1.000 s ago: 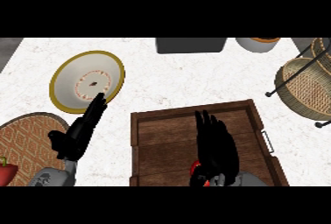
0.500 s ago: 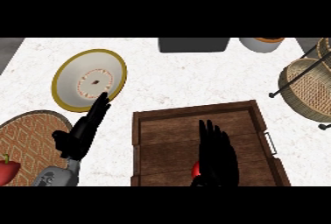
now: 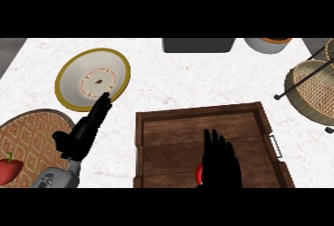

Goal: Pick the tomato from the tray and place it in the tiered basket

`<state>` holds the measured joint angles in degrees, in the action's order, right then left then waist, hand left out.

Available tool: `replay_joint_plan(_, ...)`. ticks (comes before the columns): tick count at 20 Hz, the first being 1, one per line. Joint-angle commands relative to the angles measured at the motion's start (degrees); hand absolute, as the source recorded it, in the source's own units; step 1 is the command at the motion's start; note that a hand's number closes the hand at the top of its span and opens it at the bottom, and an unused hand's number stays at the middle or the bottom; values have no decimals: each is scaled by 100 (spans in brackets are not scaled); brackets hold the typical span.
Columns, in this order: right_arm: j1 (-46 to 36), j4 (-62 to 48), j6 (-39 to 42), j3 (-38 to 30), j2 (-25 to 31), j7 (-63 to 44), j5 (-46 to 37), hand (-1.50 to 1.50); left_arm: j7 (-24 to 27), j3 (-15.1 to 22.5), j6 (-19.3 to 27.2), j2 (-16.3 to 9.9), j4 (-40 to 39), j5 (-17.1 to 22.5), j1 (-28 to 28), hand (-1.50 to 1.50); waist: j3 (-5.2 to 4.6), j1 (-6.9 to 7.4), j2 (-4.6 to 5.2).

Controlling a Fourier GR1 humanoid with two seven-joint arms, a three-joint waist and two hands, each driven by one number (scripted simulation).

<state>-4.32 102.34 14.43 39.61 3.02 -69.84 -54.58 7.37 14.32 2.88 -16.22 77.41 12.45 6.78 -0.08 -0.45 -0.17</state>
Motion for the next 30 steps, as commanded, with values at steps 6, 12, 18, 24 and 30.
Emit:
replay_joint_plan(6,298,-476,-29,77,-292,-840,-370,-150,-120,53,96,150,96,-227,-22,0,6,59,17)
replay_joint_plan(12,54,-277,-258,-109,-298,93,-715,150,-36,-310,-212,270,-339,-288,291,0,7,37,19)
replay_joint_plan(18,-66,-131,-240,147,-298,-79,-756,150,-22,-552,-495,233,-304,-272,284,0,7,45,17)
replay_joint_plan(24,200,303,-107,164,-299,-38,-1369,150,-337,-524,-434,283,143,-344,5,0,8,45,3)
replay_joint_plan(30,1495,761,-726,-2795,2125,1525,-368,150,-41,-789,-160,250,-164,-308,-142,0,61,-730,-23)
